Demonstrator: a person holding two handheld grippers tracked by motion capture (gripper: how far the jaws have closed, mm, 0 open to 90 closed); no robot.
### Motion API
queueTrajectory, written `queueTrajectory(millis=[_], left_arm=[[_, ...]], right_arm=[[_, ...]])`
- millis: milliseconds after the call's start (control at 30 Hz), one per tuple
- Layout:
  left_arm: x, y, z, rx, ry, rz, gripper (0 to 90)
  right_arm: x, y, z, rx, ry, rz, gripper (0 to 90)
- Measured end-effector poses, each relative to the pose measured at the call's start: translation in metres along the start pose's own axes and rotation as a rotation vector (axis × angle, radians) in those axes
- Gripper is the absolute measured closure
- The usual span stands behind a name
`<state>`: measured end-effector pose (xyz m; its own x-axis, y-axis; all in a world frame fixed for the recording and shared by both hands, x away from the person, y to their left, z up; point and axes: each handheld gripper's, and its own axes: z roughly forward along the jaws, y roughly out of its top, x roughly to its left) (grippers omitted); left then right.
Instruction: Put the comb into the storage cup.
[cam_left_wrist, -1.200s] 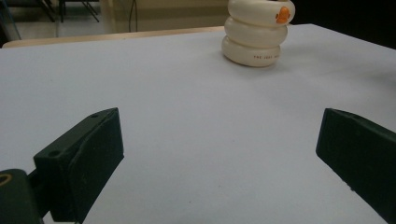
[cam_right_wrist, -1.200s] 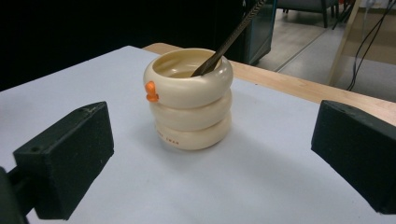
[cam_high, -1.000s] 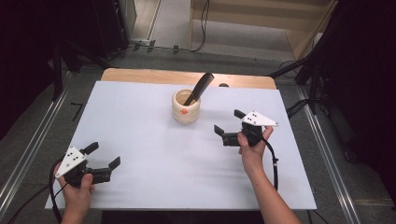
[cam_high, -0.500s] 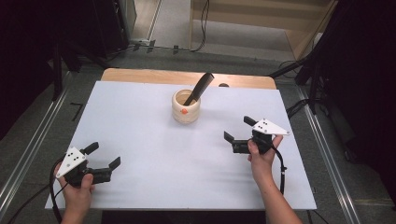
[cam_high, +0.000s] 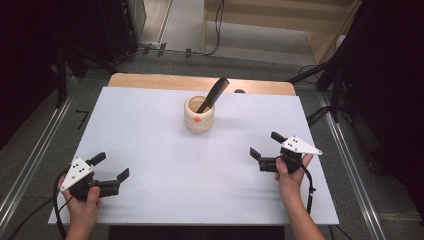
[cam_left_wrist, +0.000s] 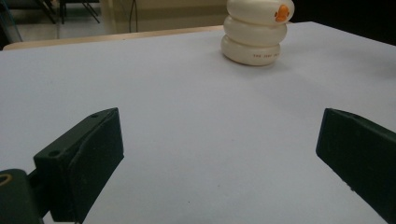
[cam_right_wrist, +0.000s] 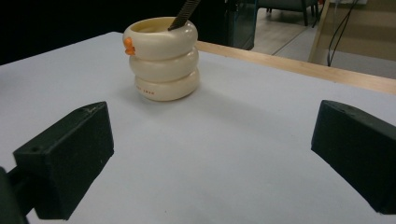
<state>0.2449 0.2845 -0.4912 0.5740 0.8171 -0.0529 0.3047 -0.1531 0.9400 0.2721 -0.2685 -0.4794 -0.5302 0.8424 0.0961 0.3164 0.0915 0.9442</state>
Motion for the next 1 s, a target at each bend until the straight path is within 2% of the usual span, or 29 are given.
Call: queueTrajectory(millis=[500,1000], left_arm=[[0.0,0.0,0.0,-0.001,0.001,0.003,0.7],[-0.001,0.0,0.0,-0.001,0.004,0.005,0.7]], right_arm=[[-0.015,-0.02,-0.026,0.018,-0.043,-0.001,0.0],[-0.029,-0.039,-0.051,0.025,-0.081,0.019,0.0]])
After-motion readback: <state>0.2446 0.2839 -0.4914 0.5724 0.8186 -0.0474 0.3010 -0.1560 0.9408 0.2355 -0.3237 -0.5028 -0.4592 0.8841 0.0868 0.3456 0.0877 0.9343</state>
